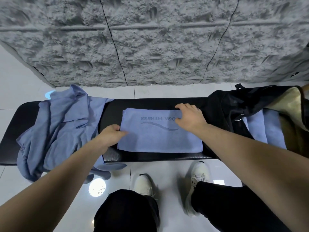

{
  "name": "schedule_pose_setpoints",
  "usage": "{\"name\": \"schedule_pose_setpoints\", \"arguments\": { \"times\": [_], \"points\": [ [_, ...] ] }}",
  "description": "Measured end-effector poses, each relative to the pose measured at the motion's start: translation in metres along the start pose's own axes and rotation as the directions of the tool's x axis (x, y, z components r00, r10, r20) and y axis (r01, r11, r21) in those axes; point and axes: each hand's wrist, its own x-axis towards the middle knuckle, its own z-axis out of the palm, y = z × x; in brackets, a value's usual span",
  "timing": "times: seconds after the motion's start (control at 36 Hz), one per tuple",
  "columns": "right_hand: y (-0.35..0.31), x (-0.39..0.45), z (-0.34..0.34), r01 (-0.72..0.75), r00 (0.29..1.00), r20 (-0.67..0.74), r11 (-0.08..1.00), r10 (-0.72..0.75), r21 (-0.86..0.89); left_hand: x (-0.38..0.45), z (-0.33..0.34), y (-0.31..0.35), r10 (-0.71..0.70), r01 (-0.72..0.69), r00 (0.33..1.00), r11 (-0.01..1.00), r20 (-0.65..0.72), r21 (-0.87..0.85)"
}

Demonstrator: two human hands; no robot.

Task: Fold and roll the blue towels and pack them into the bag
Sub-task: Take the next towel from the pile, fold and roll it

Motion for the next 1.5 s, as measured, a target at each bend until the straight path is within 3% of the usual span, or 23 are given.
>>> {"name": "schedule_pose_setpoints", "arguments": {
  "times": [0.17,0.33,0.47,0.64,0.78,1.0,1.14,1.25,1.36,1.5],
  "points": [
    [0.003,0.003,-0.005,-0.071,0.995,0.064,0.996,0.074,-0.05,0.013,-0.01,0.006,0.117,-0.111,0.988,0.992,-0.101,0.062],
    [0.014,-0.003,0.003,-0.096,0.991,0.107,0.989,0.084,0.11,0.039,-0.019,0.024,0.208,-0.198,0.958,0.978,-0.199,0.07],
    [0.018,-0.017,0.008,-0.171,0.977,0.173,0.947,0.127,0.271,0.062,-0.018,0.056,0.329,-0.285,0.911,0.938,-0.249,0.197],
    [0.023,-0.033,0.015,-0.215,0.97,0.198,0.886,0.143,0.41,0.085,0.008,0.094,0.397,-0.321,0.876,0.904,-0.273,0.282],
    [0.031,-0.048,0.018,-0.293,0.949,0.251,0.828,0.191,0.478,0.094,0.032,0.124,0.436,-0.29,0.813,0.878,-0.385,0.382],
    [0.032,-0.055,0.027,-0.357,0.928,0.295,0.764,0.226,0.538,0.093,0.065,0.142,0.537,-0.389,0.766,0.824,-0.352,0.411],
    [0.027,-0.06,0.027,-0.422,0.906,0.328,0.611,0.266,0.67,0.075,0.082,0.122,0.51,-0.398,0.787,0.849,-0.347,0.346],
    [0.025,-0.069,0.021,-0.436,0.899,0.351,0.585,0.26,0.684,0.048,0.091,0.1,0.465,-0.391,0.802,0.883,-0.375,0.259],
    [0.028,-0.08,0.02,-0.446,0.889,0.402,0.608,0.218,0.657,0.013,0.099,0.07,0.383,-0.315,0.813,0.923,-0.438,0.221],
    [0.031,-0.095,0.023,-0.419,0.898,0.384,0.684,0.214,0.598,-0.015,0.101,0.039,0.181,-0.198,0.914,0.98,-0.362,-0.01]
  ]
}}
